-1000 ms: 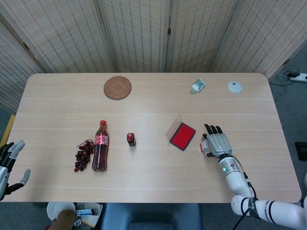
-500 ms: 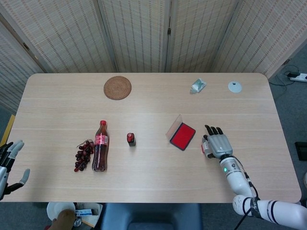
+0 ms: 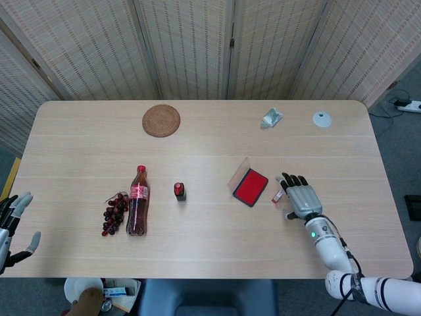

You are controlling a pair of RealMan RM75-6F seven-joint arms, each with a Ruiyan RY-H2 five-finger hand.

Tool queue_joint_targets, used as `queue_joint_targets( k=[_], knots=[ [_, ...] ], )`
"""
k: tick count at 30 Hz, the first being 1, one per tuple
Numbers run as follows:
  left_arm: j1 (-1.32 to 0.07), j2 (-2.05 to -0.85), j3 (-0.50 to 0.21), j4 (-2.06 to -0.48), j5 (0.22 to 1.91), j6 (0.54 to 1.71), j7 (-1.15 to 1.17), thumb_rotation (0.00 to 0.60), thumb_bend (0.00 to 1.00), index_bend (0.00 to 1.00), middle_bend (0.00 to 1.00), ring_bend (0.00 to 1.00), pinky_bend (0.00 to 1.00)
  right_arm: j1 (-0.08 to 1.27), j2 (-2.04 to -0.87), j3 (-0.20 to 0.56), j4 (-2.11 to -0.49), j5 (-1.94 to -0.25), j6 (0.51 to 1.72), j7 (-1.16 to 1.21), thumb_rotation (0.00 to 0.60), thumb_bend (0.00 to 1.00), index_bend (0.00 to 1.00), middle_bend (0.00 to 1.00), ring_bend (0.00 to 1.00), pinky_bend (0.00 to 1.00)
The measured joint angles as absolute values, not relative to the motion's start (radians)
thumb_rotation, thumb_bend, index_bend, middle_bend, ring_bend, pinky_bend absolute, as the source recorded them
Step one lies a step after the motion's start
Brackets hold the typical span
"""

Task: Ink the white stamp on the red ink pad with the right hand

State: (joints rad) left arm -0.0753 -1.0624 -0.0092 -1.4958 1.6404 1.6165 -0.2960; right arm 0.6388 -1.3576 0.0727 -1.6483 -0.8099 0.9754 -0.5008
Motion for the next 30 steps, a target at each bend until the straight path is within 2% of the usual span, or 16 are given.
queue_joint_targets(
  k=[8, 15, 24, 30],
  knots=[
    [-0.076, -1.064, -0.011, -1.499, 1.64, 1.617, -0.287, 0.6, 0.43, 0.0, 0.0, 0.0, 0.0, 0.586, -1.284, 0.069, -1.755, -0.936, 1.068, -0.441, 0.6, 0.28, 0.05, 0.0, 0.0, 0.0],
    [-0.079, -1.066, -0.013, -1.503, 1.631, 1.606, -0.269, 0.6, 0.43, 0.0, 0.0, 0.0, 0.0, 0.48, -1.241, 0.01, -1.783, -1.145, 1.188, -0.336, 0.6, 0.26, 0.05, 0.0, 0.0, 0.0],
    [-0.092, -1.077, -0.019, -1.514, 1.601, 1.56, -0.205, 0.6, 0.43, 0.0, 0.0, 0.0, 0.0, 0.261, -1.268, -0.09, -1.567, -1.411, 1.448, -0.092, 0.6, 0.25, 0.05, 0.0, 0.0, 0.0],
    [-0.099, -1.087, -0.02, -1.524, 1.593, 1.542, -0.155, 0.6, 0.43, 0.0, 0.0, 0.0, 0.0, 0.211, -1.263, -0.088, -1.535, -1.456, 1.499, -0.054, 0.6, 0.25, 0.05, 0.0, 0.0, 0.0]
  ],
)
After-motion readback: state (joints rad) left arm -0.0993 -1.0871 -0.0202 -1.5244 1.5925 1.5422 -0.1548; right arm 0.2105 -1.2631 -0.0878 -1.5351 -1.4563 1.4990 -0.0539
